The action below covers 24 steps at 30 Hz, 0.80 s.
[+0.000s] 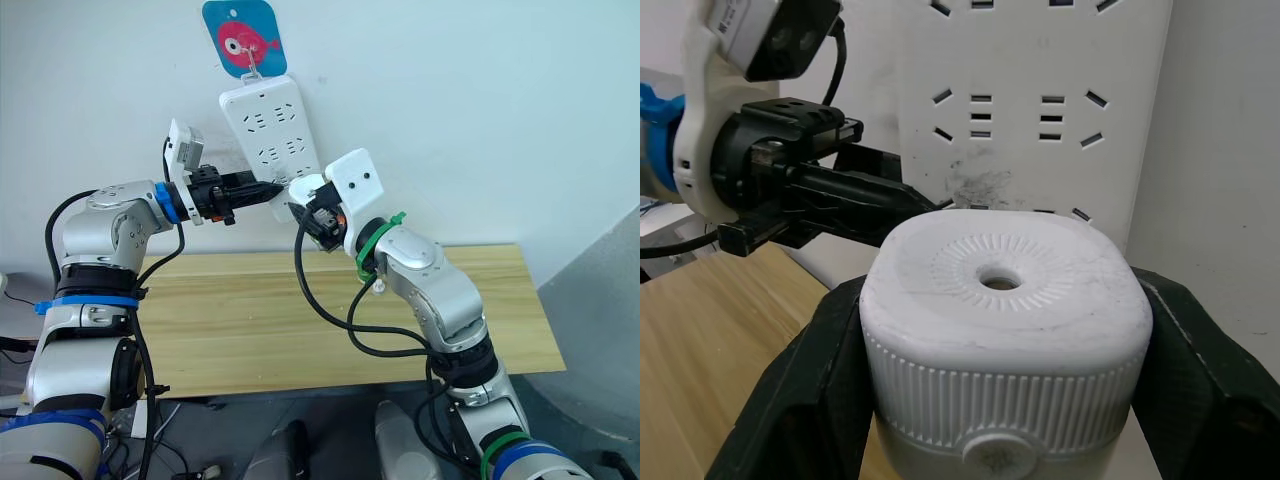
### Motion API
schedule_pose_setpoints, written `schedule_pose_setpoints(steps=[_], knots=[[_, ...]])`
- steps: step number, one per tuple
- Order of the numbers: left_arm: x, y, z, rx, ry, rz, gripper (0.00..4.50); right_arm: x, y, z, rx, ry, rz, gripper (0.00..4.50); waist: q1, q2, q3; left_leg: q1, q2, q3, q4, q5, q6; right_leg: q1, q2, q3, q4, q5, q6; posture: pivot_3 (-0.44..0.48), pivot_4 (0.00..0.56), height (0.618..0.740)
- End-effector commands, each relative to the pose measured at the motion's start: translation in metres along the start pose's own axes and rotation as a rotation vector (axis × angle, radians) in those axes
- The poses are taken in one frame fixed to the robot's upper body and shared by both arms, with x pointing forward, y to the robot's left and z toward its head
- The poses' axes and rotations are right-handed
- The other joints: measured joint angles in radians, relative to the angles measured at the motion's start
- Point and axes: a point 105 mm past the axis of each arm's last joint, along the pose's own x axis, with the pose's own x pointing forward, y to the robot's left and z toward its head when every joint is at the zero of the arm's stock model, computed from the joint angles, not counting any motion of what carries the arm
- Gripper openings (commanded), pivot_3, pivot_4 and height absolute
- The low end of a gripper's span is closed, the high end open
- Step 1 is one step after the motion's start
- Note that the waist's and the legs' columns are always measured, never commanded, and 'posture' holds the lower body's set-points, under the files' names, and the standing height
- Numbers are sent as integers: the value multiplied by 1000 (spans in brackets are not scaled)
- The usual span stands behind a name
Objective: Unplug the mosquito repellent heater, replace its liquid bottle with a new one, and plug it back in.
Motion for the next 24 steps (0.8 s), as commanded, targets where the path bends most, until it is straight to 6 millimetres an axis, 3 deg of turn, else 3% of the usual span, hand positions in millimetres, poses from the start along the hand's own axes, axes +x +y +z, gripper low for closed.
schedule_pose_setpoints(steps=[1,24], knots=[[-1,-3,10,40,-31,-15,1338,-5,-5,14,-13,-55,-28,2989,0,0,0,0,0,0,0,0,0,0,0,0,0,0,0,-246,216,740],[0,-3,12,41,-30,-22,1338,6,-13,16,-28,-72,-75,2989,-1,0,0,0,0,0,0,0,0,0,0,0,0,0,0,-249,213,740]])
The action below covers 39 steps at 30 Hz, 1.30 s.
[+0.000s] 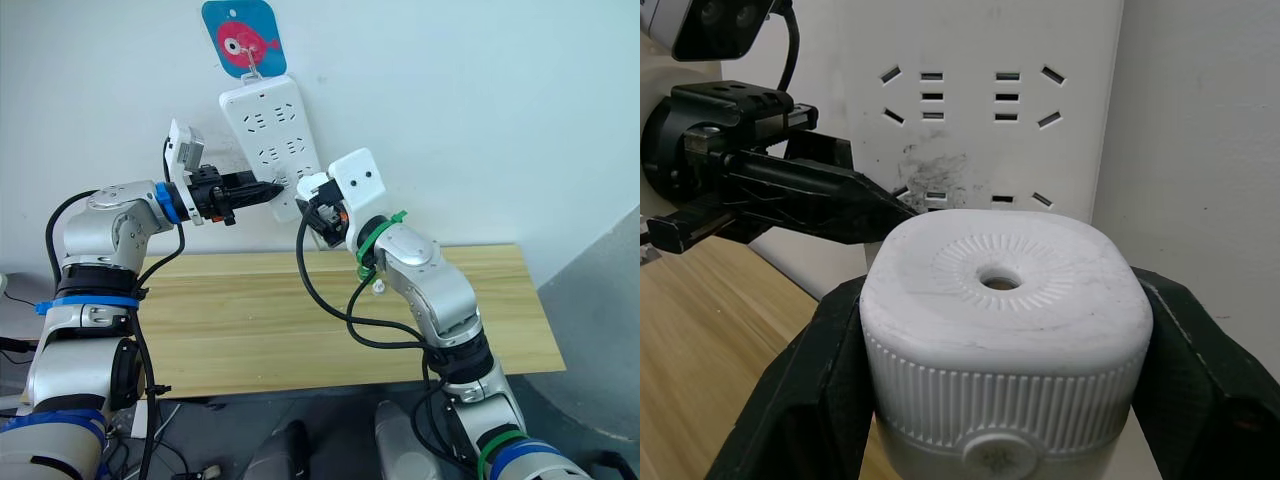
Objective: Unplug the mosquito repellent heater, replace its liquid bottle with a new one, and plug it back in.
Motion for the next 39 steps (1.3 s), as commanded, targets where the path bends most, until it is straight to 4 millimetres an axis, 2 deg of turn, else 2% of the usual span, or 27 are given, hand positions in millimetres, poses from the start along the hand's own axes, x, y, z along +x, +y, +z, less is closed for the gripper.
schedule_pose_setpoints(steps=[1,14,29,39], knots=[[0,-3,12,40,-29,-21,1338,-1,-3,22,-25,-80,-12,2989,0,0,0,0,0,0,0,0,0,0,0,0,0,0,0,-249,213,740],[1,-5,12,36,-30,-29,1336,6,-6,22,-28,-76,-29,2989,-1,0,0,0,0,0,0,0,0,0,0,0,0,0,0,-249,214,740],[9,-19,12,-24,-49,-108,1335,37,-6,6,-26,-28,-12,2989,-16,0,0,2,1,1,3,2,-2,1,1,1,1,-1,1,-253,212,740],[6,-17,10,-19,-35,-87,1335,44,-6,1,-36,-4,5,2989,-28,0,0,2,0,1,3,4,-2,1,1,1,2,0,1,-250,214,740]])
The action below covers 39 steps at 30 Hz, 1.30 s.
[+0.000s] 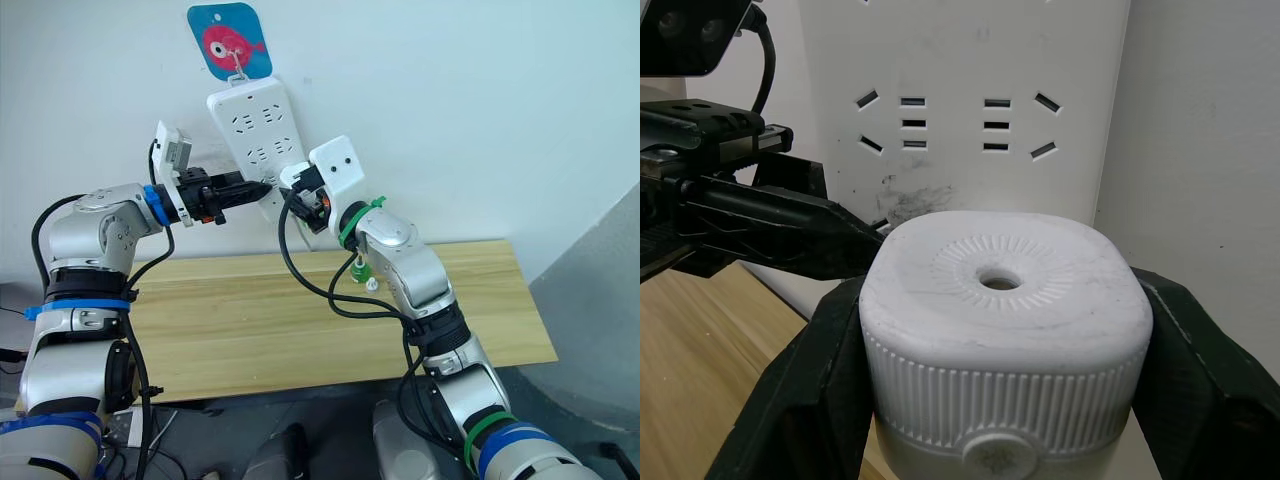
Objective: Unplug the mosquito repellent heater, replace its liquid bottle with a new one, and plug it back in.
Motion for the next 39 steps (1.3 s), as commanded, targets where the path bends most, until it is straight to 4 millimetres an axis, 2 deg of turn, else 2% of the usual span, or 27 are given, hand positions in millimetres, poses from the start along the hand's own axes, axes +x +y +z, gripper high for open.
schedule_pose_setpoints(steps=[1,2,6,7,12,16,21,26,31,34,39], knots=[[12,-22,14,52,-50,-129,1335,6,-5,7,-37,1,-30,2989,-1,0,0,0,0,0,0,0,0,0,0,0,0,0,0,-250,214,740],[12,-19,13,68,-44,-111,1335,5,-6,8,-30,-10,-33,2989,-1,0,0,0,0,0,0,0,0,0,0,0,0,0,0,-249,214,740],[9,-9,11,110,-38,-52,1329,-4,-10,9,-28,-19,-42,4333,10,0,0,0,0,0,0,0,0,0,0,0,0,0,0,-245,215,740],[9,-8,11,115,-40,-48,1329,-8,-11,7,-37,-11,-41,4500,13,0,0,-1,0,-1,0,0,0,0,0,-1,-1,0,0,-244,217,740],[1,17,15,148,-65,109,1328,-44,-6,-8,-35,49,21,4500,31,0,0,-2,-1,-1,-4,-2,-1,0,-2,-2,-3,1,-2,-237,222,740],[-9,30,4,205,11,179,1328,-63,1,-14,-4,74,62,4500,27,0,0,-1,-1,0,-4,-2,-1,-1,-1,-1,-2,-1,0,-230,225,740],[-20,36,3,248,12,229,2974,-68,11,-9,2,57,108,4500,21,0,0,2,-1,1,-3,1,2,0,1,3,-2,0,-1,-216,225,740],[-43,40,4,279,7,279,4475,-71,25,-5,-18,35,190,4500,31,0,0,-2,0,1,-4,1,1,-2,0,2,-3,0,0,-193,222,740],[-75,31,-2,274,21,306,4475,-74,42,3,-10,-16,287,4500,39,0,0,-2,0,0,-10,0,0,-4,0,0,-3,0,-1,-169,218,740],[-85,-4,-22,228,21,243,4500,-72,45,3,-11,-31,296,3915,46,0,0,-1,1,0,-14,0,0,-6,0,0,-3,0,-3,-146,214,740],[-88,-60,-51,174,17,213,4500,-63,42,2,-21,-44,257,2022,84,-1,-1,-1,1,0,-15,0,0,-6,-1,-1,-3,1,-7,-116,210,740]])
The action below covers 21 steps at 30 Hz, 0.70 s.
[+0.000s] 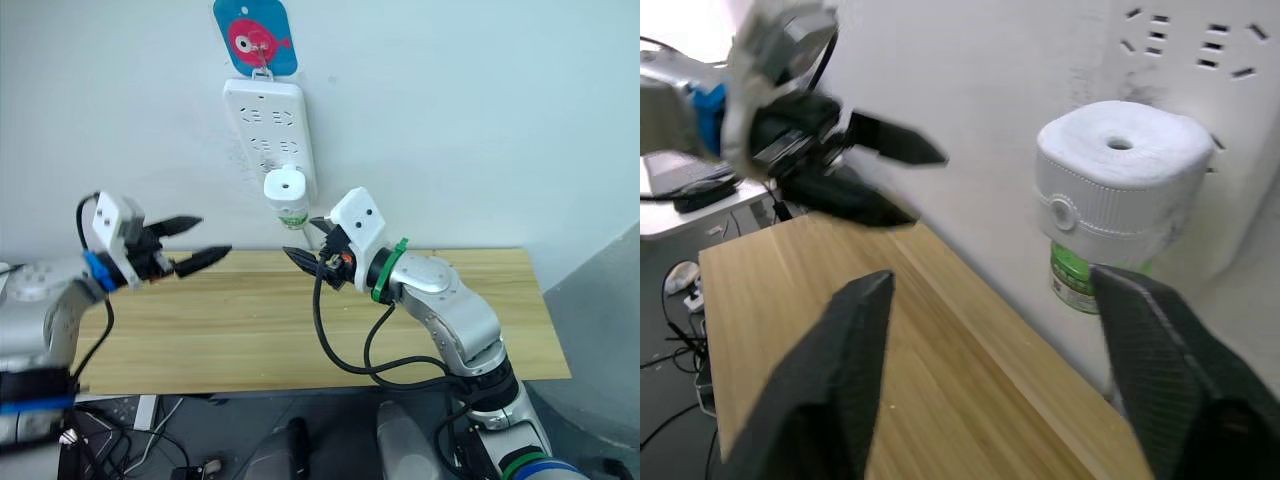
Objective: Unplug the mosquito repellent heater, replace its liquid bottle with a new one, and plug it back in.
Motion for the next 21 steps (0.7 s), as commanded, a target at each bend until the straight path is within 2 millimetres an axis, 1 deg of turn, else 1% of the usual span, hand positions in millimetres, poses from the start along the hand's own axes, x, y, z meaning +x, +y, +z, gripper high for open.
schedule_pose_setpoints(steps=[1,2,4,5,6,9,11,15,21], knots=[[-8,-32,15,17,-87,23,4500,5,-3,11,-35,-53,-35,1691,10,-1,0,0,-1,0,0,0,0,0,-1,0,0,0,0,-116,210,740],[-9,-41,11,12,-92,32,4500,7,-5,11,-35,-53,-46,1327,18,-1,-1,0,-1,0,1,0,0,0,-1,0,0,0,0,-111,209,740],[-8,-69,2,-3,-115,51,4500,13,-10,11,-33,-65,-78,542,30,-2,-1,1,-1,1,2,1,-1,1,-1,0,-1,-1,2,-104,206,740],[-6,-81,1,-7,-128,46,4500,16,-11,12,-35,-69,-90,229,32,-2,-1,1,0,2,2,1,-2,2,-1,1,-2,-2,4,-104,205,740],[-4,-90,1,-4,-140,42,4500,17,-13,12,-36,-71,-102,104,37,-3,-2,1,-1,3,2,1,-2,2,-1,1,-2,-2,4,-104,205,740],[2,-105,1,6,-152,27,4500,20,-19,11,-38,-70,-136,104,57,-4,-2,2,-1,4,6,2,-2,5,-2,2,-3,-2,3,-111,205,740],[6,-111,2,-4,-165,24,4500,21,-25,10,-38,-68,-165,104,58,-4,-3,2,-1,5,7,2,-2,5,-2,2,-3,-3,2,-115,207,740],[8,-108,2,1,-164,32,4500,21,-34,8,-41,-64,-207,104,58,-5,-3,1,-1,6,7,2,-2,6,-2,3,-6,-2,3,-119,205,740],[10,-105,4,6,-163,28,4500,17,-35,5,-34,-51,-207,104,57,-5,-3,1,0,5,4,1,-2,5,-2,1,-7,-2,2,-123,208,740]])
